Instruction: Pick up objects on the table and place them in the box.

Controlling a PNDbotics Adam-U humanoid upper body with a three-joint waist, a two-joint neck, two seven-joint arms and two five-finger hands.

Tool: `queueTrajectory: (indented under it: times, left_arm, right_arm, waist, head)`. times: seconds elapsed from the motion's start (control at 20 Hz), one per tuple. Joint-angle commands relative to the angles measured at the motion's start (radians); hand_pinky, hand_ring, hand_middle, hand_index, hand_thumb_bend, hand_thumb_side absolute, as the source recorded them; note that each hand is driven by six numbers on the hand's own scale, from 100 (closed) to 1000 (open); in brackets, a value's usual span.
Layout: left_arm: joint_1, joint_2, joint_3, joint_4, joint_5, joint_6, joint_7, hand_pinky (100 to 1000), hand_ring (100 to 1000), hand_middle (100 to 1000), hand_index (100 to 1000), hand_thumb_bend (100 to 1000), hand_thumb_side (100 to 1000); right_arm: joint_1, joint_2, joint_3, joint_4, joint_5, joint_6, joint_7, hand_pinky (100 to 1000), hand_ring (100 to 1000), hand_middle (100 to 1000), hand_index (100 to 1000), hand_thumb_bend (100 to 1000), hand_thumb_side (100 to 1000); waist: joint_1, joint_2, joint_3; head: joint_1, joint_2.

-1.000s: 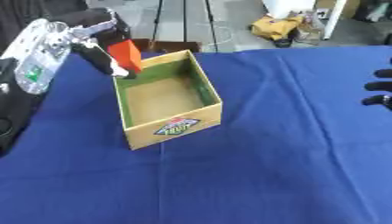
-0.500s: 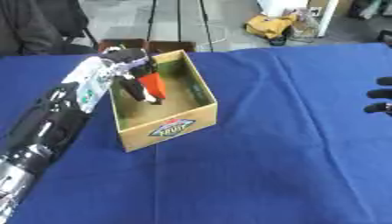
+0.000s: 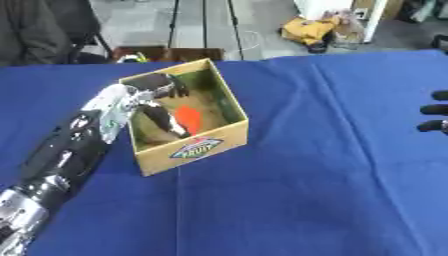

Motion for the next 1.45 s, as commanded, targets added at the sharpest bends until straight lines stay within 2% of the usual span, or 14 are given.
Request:
queueTrajectory:
  times: [0.05,0.2,0.35,0.5,0.65,0.8,1.05,1.45]
  left_arm:
    - [0.009,0.066,0.038,-0.171,0.115,-0.004,0.059,876,873,853,880,1000,880]
    - [0.093,0.115,0.082,-0.418,0.330,0.036,0.305,818,833,812,839,1000,878]
    - [0.221,0.155,0.111,-0.616,0.610,0.052,0.514,758,794,778,811,882,912]
    - [0.357,0.179,0.122,-0.712,0.845,0.054,0.596,743,781,766,805,844,930]
    - [0.470,0.180,0.149,-0.747,0.989,0.048,0.617,731,773,758,800,822,944]
    - [0.538,0.162,0.175,-0.770,1.056,0.038,0.633,723,765,752,798,818,939]
    - [0.613,0.122,0.198,-0.777,1.095,0.032,0.642,714,755,741,792,784,897]
    - [0.646,0.086,0.205,-0.752,1.114,0.029,0.627,702,735,717,778,762,882]
  right_arm:
    - [-0.009,-0.019,-0.013,-0.011,-0.006,-0.003,-0.004,536,651,668,834,118,561]
    - [-0.009,-0.022,-0.018,-0.012,-0.005,-0.006,-0.008,536,651,668,834,118,561]
    - [-0.008,-0.025,-0.025,-0.014,-0.003,-0.008,-0.013,536,651,668,834,118,562]
    - [-0.006,-0.028,-0.030,-0.014,-0.001,-0.011,-0.018,536,651,668,834,117,562]
    - [-0.008,-0.030,-0.033,-0.016,0.001,-0.013,-0.021,536,652,668,834,117,562]
    - [-0.006,-0.031,-0.034,-0.016,0.001,-0.013,-0.022,536,652,668,835,116,562]
    - [-0.006,-0.029,-0.033,-0.017,0.001,-0.013,-0.022,536,652,668,835,116,562]
    - [-0.006,-0.027,-0.035,-0.016,0.002,-0.012,-0.024,536,652,668,835,113,562]
  waist:
    - [-0.003,-0.012,0.008]
    - [-0.004,-0.008,0.025]
    - [-0.003,-0.003,0.045]
    - [-0.005,0.001,0.069]
    - [-0.008,0.003,0.086]
    - [-0.010,0.005,0.094]
    - [-0.010,0.007,0.100]
    - [-0.011,0.007,0.100]
  head:
    - [-0.008,-0.010]
    - [-0.019,-0.012]
    - [-0.032,-0.014]
    - [-0.044,-0.010]
    - [-0.049,-0.009]
    - [-0.051,-0.007]
    - [-0.055,-0.005]
    - [-0.057,-0.001]
